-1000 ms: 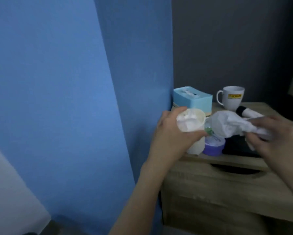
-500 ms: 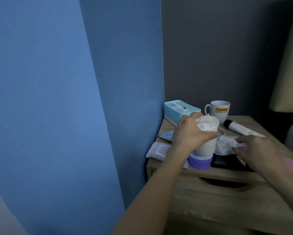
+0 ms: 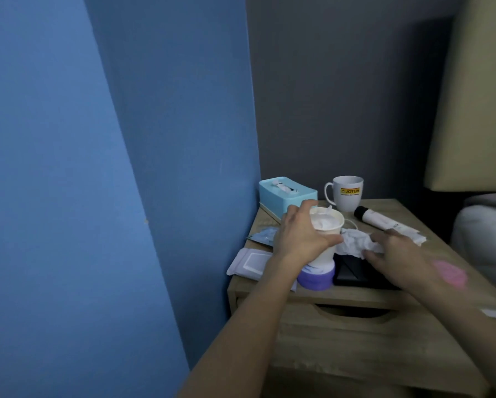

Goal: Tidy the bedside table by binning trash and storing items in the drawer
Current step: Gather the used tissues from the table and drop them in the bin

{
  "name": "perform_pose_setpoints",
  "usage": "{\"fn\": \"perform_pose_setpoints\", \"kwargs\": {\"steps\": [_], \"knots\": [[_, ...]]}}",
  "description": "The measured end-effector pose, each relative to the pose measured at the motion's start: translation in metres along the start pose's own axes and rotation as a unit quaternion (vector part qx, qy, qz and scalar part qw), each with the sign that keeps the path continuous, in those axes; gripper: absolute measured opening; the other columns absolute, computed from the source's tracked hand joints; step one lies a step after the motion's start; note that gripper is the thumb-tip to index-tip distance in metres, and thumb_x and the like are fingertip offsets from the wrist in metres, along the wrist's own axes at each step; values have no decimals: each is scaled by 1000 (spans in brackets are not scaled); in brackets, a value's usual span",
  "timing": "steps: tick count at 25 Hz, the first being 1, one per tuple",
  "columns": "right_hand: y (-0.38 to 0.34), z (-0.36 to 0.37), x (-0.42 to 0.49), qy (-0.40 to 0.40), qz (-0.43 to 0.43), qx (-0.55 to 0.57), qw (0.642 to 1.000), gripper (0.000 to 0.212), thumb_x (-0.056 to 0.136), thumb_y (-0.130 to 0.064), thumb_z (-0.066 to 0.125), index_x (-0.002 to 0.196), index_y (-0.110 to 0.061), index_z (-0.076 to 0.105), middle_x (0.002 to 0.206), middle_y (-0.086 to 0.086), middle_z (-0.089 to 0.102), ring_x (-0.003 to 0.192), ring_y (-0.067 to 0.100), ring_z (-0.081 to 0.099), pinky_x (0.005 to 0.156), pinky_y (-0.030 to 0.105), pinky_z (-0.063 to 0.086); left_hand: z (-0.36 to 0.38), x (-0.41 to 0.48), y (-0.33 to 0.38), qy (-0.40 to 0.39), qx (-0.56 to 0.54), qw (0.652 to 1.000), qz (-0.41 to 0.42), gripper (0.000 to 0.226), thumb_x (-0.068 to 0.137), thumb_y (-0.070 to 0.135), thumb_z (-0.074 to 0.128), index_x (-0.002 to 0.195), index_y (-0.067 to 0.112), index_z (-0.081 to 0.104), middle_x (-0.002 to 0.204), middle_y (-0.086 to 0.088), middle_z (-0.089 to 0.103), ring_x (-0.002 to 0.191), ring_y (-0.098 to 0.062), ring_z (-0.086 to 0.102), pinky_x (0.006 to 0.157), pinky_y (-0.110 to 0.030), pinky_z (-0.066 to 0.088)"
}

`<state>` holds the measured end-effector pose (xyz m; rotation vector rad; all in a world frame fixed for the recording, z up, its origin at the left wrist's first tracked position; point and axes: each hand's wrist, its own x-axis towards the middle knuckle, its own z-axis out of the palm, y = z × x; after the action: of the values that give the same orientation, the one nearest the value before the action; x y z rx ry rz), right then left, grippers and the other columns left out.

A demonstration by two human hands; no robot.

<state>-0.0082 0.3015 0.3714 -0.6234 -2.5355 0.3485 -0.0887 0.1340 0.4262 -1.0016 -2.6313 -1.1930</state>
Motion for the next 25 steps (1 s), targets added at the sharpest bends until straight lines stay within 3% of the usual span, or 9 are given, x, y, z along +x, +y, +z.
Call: {"fn": "perform_pose_setpoints", "kwargs": {"steps": [3, 6, 10, 13, 15, 18, 20, 23, 25], "knots": [[2, -6, -9, -28, -2, 50, 998, 48, 78, -21, 66, 123, -11, 53, 129, 16, 49, 115, 35, 51, 93, 42, 44, 3, -5, 2, 15, 0, 1000, 5, 80, 65, 46, 77, 133, 32, 37, 133, -1, 43, 125, -22, 43, 101, -40, 41], [5, -13, -16, -22, -19, 83, 996, 56, 76, -15, 67, 129, -12, 47, 132, 14, 46, 122, 33, 46, 97, 40, 40, 3, -6, 4, 26, -9, 1000, 9, 81, 64, 47, 78, 132, 34, 38, 137, 1, 39, 127, -22, 41, 103, -42, 40], [11, -10, -15, 48, -50, 75, 995, 32, 69, 6, 68, 99, -6, 66, 104, 18, 59, 100, 39, 56, 81, 31, 39, 3, -8, 4, 42, -17, 999, 8, 83, 62, 48, 79, 132, 35, 37, 138, 2, 38, 127, -22, 42, 104, -43, 39], [10, -10, 2, 92, -52, 55, 993, 20, 66, 9, 68, 82, -2, 72, 87, 21, 60, 84, 42, 58, 70, 31, 37, 3, -8, 5, 41, -23, 999, 5, 80, 63, 47, 78, 131, 34, 38, 137, 2, 39, 126, -21, 42, 104, -42, 40], [8, -8, 7, 56, -45, 33, 997, 15, 66, 9, 62, 74, 0, 72, 83, 23, 61, 79, 42, 61, 63, 32, 40, 4, -9, 6, 38, -19, 999, 4, 79, 64, 47, 78, 131, 33, 39, 136, 2, 40, 126, -20, 41, 104, -42, 39], [10, -7, 0, -34, -48, 12, 998, 19, 65, -12, 46, 61, -3, 63, 76, 14, 56, 81, 38, 59, 68, 40, 47, 7, -10, 6, 43, -23, 999, 6, 80, 63, 46, 79, 131, 34, 39, 135, 2, 41, 127, -20, 41, 105, -43, 38], [14, -7, -4, -53, -35, 4, 998, 25, 70, -22, 44, 73, -8, 63, 88, 13, 61, 89, 36, 57, 76, 45, 47, 8, -11, 5, 44, -28, 999, 8, 80, 63, 46, 79, 132, 35, 39, 136, 2, 40, 127, -20, 41, 105, -44, 38], [16, -8, -7, -14, -4, 8, 1000, 33, 79, -15, 51, 110, -6, 58, 114, 18, 58, 106, 38, 52, 86, 48, 45, 13, -15, 3, 45, -18, 999, 1, 80, 64, 51, 76, 133, 36, 38, 139, 2, 37, 131, -20, 38, 107, -47, 35], [13, -13, -7, 26, -9, 28, 999, 34, 79, -9, 51, 112, -2, 56, 116, 22, 56, 104, 40, 53, 86, 46, 46, 11, -17, 4, 56, -16, 998, 0, 74, 69, 59, 65, 133, 36, 37, 144, 0, 32, 135, -21, 33, 110, -49, 30]]}}
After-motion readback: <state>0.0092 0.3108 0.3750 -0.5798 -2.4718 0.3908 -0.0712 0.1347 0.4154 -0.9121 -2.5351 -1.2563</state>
